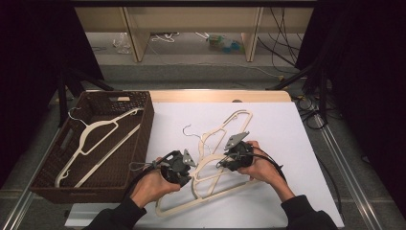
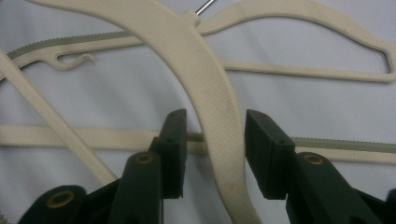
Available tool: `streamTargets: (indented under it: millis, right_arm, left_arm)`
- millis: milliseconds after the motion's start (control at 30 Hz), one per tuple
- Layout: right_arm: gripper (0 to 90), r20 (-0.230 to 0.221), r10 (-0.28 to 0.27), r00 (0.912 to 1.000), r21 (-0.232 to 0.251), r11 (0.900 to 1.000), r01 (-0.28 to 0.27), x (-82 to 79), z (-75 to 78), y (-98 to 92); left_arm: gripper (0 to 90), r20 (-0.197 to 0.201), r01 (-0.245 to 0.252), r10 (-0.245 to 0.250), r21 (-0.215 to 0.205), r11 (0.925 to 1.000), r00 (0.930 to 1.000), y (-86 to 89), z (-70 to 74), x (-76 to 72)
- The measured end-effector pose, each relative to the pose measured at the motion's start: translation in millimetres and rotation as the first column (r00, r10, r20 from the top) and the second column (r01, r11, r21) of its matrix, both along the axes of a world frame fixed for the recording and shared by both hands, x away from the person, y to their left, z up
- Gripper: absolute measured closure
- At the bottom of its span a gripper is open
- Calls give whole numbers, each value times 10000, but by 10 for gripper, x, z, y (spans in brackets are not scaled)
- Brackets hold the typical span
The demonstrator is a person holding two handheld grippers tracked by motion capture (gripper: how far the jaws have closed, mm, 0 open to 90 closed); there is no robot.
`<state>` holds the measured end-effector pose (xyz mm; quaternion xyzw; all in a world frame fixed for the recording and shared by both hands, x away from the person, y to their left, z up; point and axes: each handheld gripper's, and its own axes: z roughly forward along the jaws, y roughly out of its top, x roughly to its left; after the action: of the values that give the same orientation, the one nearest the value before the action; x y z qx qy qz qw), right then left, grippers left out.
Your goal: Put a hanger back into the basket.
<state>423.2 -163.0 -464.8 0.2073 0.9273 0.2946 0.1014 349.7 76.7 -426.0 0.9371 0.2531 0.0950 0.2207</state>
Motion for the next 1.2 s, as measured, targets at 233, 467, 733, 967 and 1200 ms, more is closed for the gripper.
streamTargets:
  millis: [233, 467, 733, 967, 1200]
  right_arm:
    - [736, 226, 396, 9990, -50, 9992, -395, -17, 43, -19]
    - [747, 680, 777, 9947, -185, 9969, -766, -75, 122, -38]
    - [753, 1220, 853, 9889, -287, 9962, -824, -190, 226, -60]
    - [758, 1578, 949, 9829, -115, 9955, -943, -266, 313, -94]
    - [761, 1690, 1146, 9789, -121, 9934, -1142, -334, 373, -103]
  left_arm:
    - [800, -41, 60, -60, 14, 10000, 10000, 6, -13, -5]
    - [797, -296, 257, -260, -119, 9996, 9992, 44, -31, 13]
    - [610, -341, 70, -115, -1286, 9917, 9994, 54, 28, 74]
    - [562, -481, 9, -114, -2130, 9770, 9988, -45, 89, 268]
    - [579, -410, 459, -588, -2637, 9635, 9974, -140, 162, 365]
